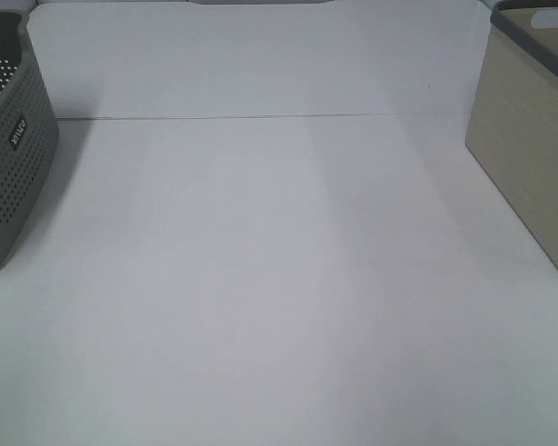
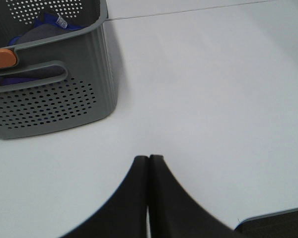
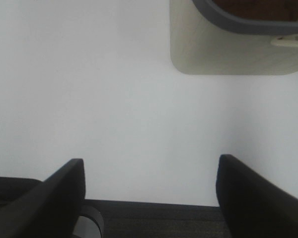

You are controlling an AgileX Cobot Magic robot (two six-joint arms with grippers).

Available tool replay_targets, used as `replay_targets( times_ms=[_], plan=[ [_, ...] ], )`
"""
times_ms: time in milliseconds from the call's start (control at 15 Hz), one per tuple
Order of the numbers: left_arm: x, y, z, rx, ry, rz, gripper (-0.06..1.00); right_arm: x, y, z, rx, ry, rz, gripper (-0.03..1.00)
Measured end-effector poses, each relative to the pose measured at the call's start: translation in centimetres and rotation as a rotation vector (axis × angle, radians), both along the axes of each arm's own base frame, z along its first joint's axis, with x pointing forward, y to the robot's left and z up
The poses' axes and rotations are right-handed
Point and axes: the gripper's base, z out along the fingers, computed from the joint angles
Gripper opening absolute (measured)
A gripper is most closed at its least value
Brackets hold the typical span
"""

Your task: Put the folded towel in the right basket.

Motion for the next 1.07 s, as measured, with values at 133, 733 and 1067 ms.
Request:
replay_targets(
  times_ms=[133, 733, 1067],
  plan=[
    [0.0, 0.0, 0.0, 0.0, 0.0, 0.0, 0.0, -3.1, -0.3, -1.3, 0.002, -0.038, 0.002, 0.72],
    [0.0, 0.0, 0.0, 0.0, 0.0, 0.0, 0.0, -14.1, -0.5, -7.7, 0.145, -0.446, 0.072, 0.72],
    [0.0, 0.0, 0.0, 0.0, 0.0, 0.0, 0.0, -13.6, 0.4, -9.2, 0.155, -0.426, 0.182, 0.72]
  ],
)
